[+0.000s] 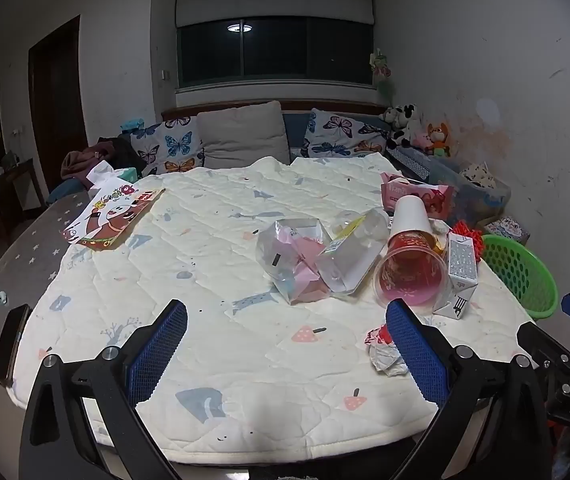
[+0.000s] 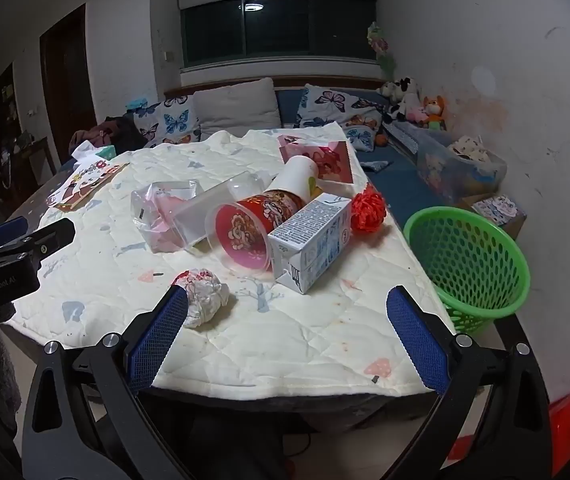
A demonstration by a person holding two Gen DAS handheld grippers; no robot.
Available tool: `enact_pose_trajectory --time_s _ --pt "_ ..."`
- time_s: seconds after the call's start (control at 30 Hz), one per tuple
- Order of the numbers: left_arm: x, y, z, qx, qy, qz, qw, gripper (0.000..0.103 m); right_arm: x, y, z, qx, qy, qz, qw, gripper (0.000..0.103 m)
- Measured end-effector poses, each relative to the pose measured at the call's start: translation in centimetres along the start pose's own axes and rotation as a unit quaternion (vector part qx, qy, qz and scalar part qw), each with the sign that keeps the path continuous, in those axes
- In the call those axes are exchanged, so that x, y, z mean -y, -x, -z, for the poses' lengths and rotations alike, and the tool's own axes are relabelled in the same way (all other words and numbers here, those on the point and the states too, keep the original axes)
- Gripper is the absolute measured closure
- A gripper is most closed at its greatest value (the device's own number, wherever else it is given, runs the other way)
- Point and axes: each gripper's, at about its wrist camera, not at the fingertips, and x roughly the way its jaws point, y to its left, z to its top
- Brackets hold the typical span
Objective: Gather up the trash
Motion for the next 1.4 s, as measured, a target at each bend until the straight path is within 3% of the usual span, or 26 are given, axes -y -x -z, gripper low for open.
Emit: enact_pose_trajectory --time_s 1.4 --pt "-0.32 0.17 -0.15 0.004 0.002 -0.013 0.9999 0.006 0.4 -0.03 0.01 0.002 -0.006 0.004 1.0 0.004"
